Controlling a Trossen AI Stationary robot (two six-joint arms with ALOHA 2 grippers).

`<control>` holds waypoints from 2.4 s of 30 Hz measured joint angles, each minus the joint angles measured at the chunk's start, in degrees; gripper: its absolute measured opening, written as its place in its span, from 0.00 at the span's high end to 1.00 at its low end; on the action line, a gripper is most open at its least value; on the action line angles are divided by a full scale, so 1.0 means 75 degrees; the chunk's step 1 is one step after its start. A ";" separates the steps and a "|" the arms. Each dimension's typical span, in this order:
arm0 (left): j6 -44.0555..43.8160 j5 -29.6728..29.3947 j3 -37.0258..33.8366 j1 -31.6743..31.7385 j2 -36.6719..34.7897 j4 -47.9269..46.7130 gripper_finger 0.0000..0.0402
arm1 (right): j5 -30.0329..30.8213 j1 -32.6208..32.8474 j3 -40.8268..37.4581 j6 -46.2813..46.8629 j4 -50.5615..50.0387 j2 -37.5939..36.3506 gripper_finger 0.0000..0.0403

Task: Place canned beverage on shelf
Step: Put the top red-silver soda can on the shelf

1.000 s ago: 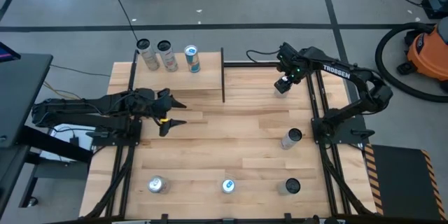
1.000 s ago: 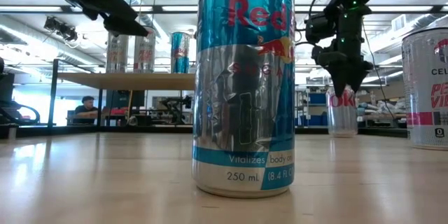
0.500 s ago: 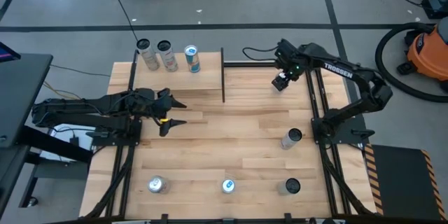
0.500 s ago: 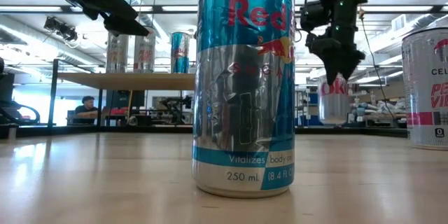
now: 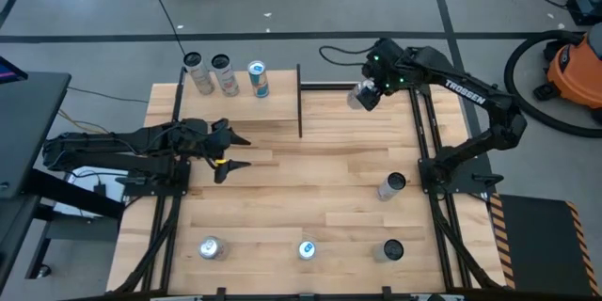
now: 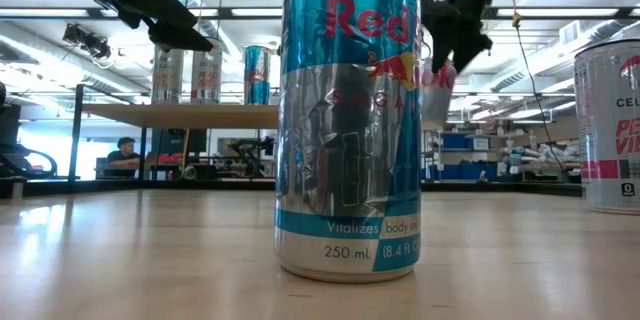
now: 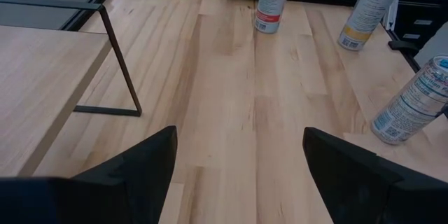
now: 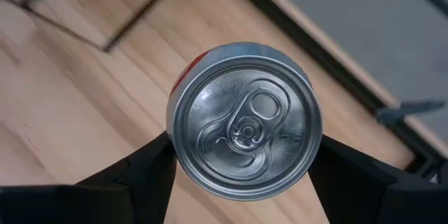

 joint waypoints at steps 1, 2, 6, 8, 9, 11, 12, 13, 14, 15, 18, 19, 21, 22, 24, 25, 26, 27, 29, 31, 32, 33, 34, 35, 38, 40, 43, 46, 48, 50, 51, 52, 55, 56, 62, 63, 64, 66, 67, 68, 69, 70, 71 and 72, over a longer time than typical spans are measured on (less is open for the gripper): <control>0.0000 0.0001 0.0000 0.0000 -0.0001 0.0000 0.22 | 0.0018 0.0010 0.0170 -0.0003 0.0011 0.0000 0.28; 0.0000 -0.0001 0.0000 -0.0001 0.0002 0.0000 0.22 | 0.0020 0.0010 0.0320 -0.0015 0.0024 0.0000 0.28; 0.0000 0.0001 0.0000 0.0000 0.0002 0.0000 0.22 | 0.0041 0.0007 0.0792 -0.0035 0.0035 -0.0003 0.28; 0.0000 0.0001 0.0000 -0.0002 0.0000 0.0000 0.22 | 0.0047 0.0007 0.0982 -0.0038 0.0027 -0.0003 0.28; 0.0003 0.0001 0.0000 -0.0001 0.0001 0.0000 0.22 | 0.0045 0.0009 0.1066 -0.0038 0.0030 -0.0003 0.28; 0.0022 0.0002 0.0000 0.0000 0.0002 0.0003 0.22 | 0.0045 0.0044 0.1204 -0.0020 0.0054 -0.0003 0.28; 0.0043 0.0000 0.0000 0.0000 0.0000 0.0004 0.22 | 0.0042 0.0067 0.1266 0.0001 0.0076 0.0003 0.28; 0.0044 -0.0001 0.0000 0.0000 0.0000 0.0010 0.22 | 0.0041 0.0107 0.1355 0.0015 0.0082 0.0042 0.28; 0.0045 -0.0001 0.0000 -0.0001 0.0001 0.0022 0.22 | 0.0016 0.0141 0.1459 0.0020 0.0082 0.0098 0.28; 0.0050 -0.0001 0.0000 0.0000 0.0001 0.0024 0.22 | -0.0009 0.0170 0.1571 0.0019 0.0085 0.0178 0.28; 0.0064 -0.0001 0.0000 0.0000 0.0002 0.0021 0.22 | -0.0028 0.0314 0.1971 -0.0050 0.0059 0.0543 0.28; 0.0064 -0.0001 0.0000 0.0000 0.0002 0.0021 0.22 | -0.0033 0.0350 0.2139 -0.0105 0.0023 0.0697 0.28; 0.0064 -0.0001 0.0000 -0.0001 0.0000 0.0019 0.22 | -0.0055 0.0404 0.2519 -0.0234 -0.0127 0.1020 0.28; 0.0064 -0.0001 0.0000 0.0000 0.0000 0.0018 0.22 | -0.0061 0.0421 0.2724 -0.0265 -0.0215 0.1193 0.28; 0.0064 -0.0001 0.0000 0.0000 0.0000 0.0017 0.22 | -0.0060 0.0446 0.3122 -0.0349 -0.0305 0.1526 0.28; 0.0064 -0.0001 0.0000 0.0000 0.0000 0.0015 0.22 | -0.0056 0.0467 0.3342 -0.0405 -0.0330 0.1710 0.28; 0.0064 -0.0001 0.0000 0.0000 -0.0001 0.0015 0.22 | -0.0055 0.0486 0.3563 -0.0457 -0.0354 0.1874 0.28; 0.0064 -0.0001 0.0000 0.0000 0.0001 0.0015 0.22 | -0.0046 0.0502 0.3780 -0.0533 -0.0397 0.2025 0.28; 0.0064 -0.0001 0.0000 -0.0002 0.0002 0.0010 0.22 | -0.0039 0.0551 0.4302 -0.0722 -0.0520 0.2342 0.28; 0.0064 -0.0001 0.0000 -0.0001 -0.0001 0.0006 0.22 | -0.0039 0.0594 0.4803 -0.0911 -0.0529 0.2631 0.28; 0.0064 -0.0001 0.0000 -0.0001 0.0001 0.0009 0.22 | -0.0039 0.0611 0.5043 -0.1020 -0.0524 0.2771 0.28; 0.0064 -0.0001 0.0000 0.0000 0.0000 0.0006 0.22 | -0.0039 0.0623 0.5281 -0.1104 -0.0527 0.2906 0.28; 0.0064 -0.0001 0.0000 -0.0001 0.0002 0.0007 0.22 | -0.0042 0.0633 0.5511 -0.1183 -0.0530 0.3045 0.28; 0.0064 -0.0001 0.0000 -0.0002 -0.0001 0.0009 0.22 | -0.0042 0.0643 0.5721 -0.1253 -0.0530 0.3169 0.28; 0.0061 -0.0001 0.0000 -0.0002 0.0000 0.0009 0.22 | -0.0042 0.0682 0.6283 -0.1472 -0.0529 0.3537 0.28; 0.0061 -0.0001 0.0000 0.0000 0.0000 0.0009 0.22 | -0.0028 0.0732 0.6545 -0.1644 -0.0523 0.3755 0.28; 0.0061 -0.0001 0.0000 0.0000 -0.0001 0.0009 0.22 | -0.0033 0.0826 0.6794 -0.1894 -0.0472 0.4067 0.28; 0.0061 -0.0001 0.0000 0.0000 0.0002 0.0009 0.22 | -0.0052 0.0906 0.6958 -0.2052 -0.0485 0.4316 0.28; 0.0061 -0.0001 0.0000 -0.0001 0.0000 0.0009 0.22 | -0.0059 0.0948 0.6968 -0.2066 -0.0384 0.4396 0.28; 0.0061 -0.0001 0.0000 0.0000 0.0002 0.0009 0.22 | -0.0060 0.0987 0.6939 -0.2069 -0.0279 0.4412 0.28; 0.0061 -0.0001 0.0000 -0.0002 0.0002 0.0009 0.22 | -0.0057 0.1035 0.6944 -0.2080 -0.0229 0.4435 0.28; 0.0061 -0.0001 0.0000 0.0000 0.0002 0.0012 0.22 | -0.0031 0.1056 0.6975 -0.2099 -0.0194 0.4459 0.28; 0.0058 -0.0001 0.0000 0.0000 0.0001 0.0015 0.22 | -0.0109 0.1118 0.6962 -0.2179 -0.0054 0.4482 0.28; 0.0058 -0.0001 0.0000 -0.0001 0.0002 0.0013 0.22 | -0.0153 0.1148 0.6962 -0.2183 0.0028 0.4489 0.28; 0.0057 -0.0001 0.0000 -0.0001 0.0000 0.0056 0.22 | -0.0262 0.1380 0.6962 -0.2252 0.0181 0.4510 0.28; 0.0055 -0.0001 0.0000 -0.0002 0.0002 0.0056 0.22 | -0.0264 0.1420 0.6962 -0.2259 0.0263 0.4511 0.28; 0.0055 -0.0001 0.0000 0.0000 0.0002 0.0059 0.22 | -0.0268 0.1458 0.6962 -0.2259 0.0329 0.4511 0.28; 0.0055 -0.0001 0.0000 -0.0002 0.0002 0.0059 0.22 | -0.0296 0.1504 0.6962 -0.2259 0.0403 0.4511 0.28; 0.0047 -0.0001 0.0000 -0.0002 0.0002 0.0059 0.22 | -0.0296 0.1525 0.6962 -0.2259 0.0403 0.4530 0.28; 0.0044 -0.0001 0.0000 0.0000 0.0001 0.0059 0.22 | -0.0299 0.1578 0.6962 -0.2261 0.0406 0.4581 0.28; 0.0045 -0.0003 0.0000 0.0000 0.0001 0.0059 0.22 | -0.0309 0.1598 0.6962 -0.2259 0.0412 0.4621 0.28; 0.0044 -0.0001 0.0000 -0.0002 0.0000 0.0059 0.22 | -0.0296 0.1603 0.6947 -0.2261 0.0392 0.4667 0.28; 0.0045 -0.0004 0.0000 0.0000 -0.0001 0.0059 0.22 | -0.0275 0.1606 0.6936 -0.2263 0.0372 0.4749 0.28; 0.0044 -0.0004 0.0000 0.0000 0.0000 0.0057 0.22 | -0.0266 0.1607 0.6931 -0.2264 0.0382 0.4792 0.28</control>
